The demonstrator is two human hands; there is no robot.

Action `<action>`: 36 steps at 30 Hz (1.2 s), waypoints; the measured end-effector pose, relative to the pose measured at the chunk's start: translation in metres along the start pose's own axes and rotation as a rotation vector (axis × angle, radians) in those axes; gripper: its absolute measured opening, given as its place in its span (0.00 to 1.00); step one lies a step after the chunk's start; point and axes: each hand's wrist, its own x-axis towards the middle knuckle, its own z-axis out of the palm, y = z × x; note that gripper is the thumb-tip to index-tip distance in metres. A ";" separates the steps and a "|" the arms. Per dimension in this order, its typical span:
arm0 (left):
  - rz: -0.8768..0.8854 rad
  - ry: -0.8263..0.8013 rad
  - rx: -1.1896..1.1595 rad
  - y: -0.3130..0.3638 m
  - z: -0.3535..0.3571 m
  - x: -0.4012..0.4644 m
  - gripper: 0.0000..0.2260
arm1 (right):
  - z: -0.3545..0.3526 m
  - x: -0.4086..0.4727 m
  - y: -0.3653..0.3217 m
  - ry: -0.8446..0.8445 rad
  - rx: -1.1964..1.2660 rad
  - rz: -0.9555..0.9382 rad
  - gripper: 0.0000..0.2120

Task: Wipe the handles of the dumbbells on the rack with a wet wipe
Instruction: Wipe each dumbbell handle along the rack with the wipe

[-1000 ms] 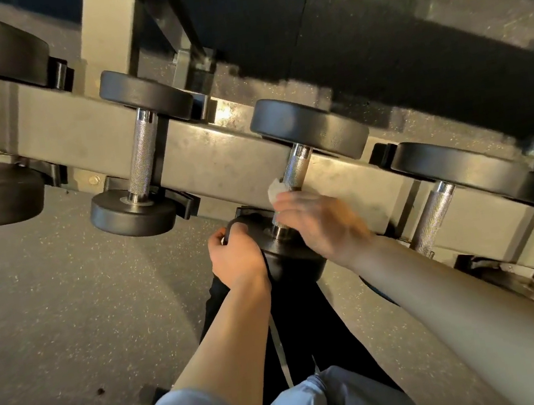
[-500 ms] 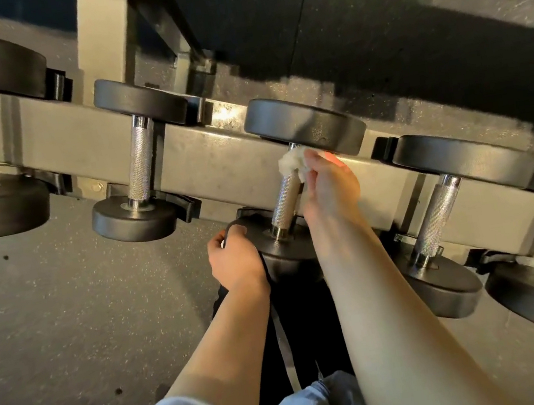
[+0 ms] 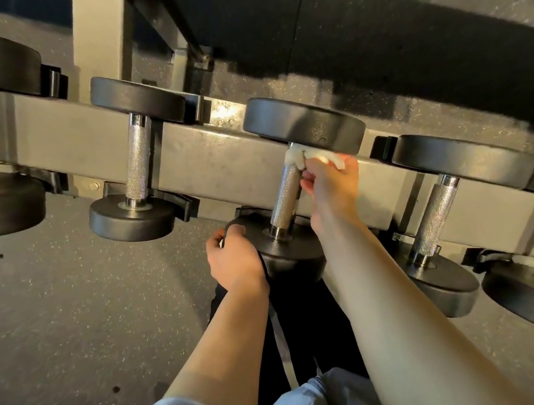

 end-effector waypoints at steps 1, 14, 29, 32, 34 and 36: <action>0.000 -0.001 -0.001 0.000 0.000 0.000 0.15 | 0.004 0.000 -0.002 0.016 0.013 0.026 0.12; 0.026 0.015 -0.017 -0.002 0.001 0.000 0.15 | 0.009 -0.007 -0.001 0.060 0.047 0.011 0.09; 0.026 0.027 0.009 0.000 0.001 -0.002 0.11 | -0.040 -0.012 0.035 -0.364 -1.366 -0.415 0.17; 0.042 0.032 0.021 0.000 0.001 -0.002 0.12 | -0.043 -0.004 0.028 -0.547 -1.587 -0.373 0.14; 0.042 0.027 0.029 0.001 0.001 -0.004 0.13 | -0.039 0.007 0.017 -0.634 -1.764 -0.396 0.12; 0.045 0.025 0.026 0.001 0.000 -0.003 0.14 | -0.038 0.016 0.008 -0.574 -1.845 -0.426 0.11</action>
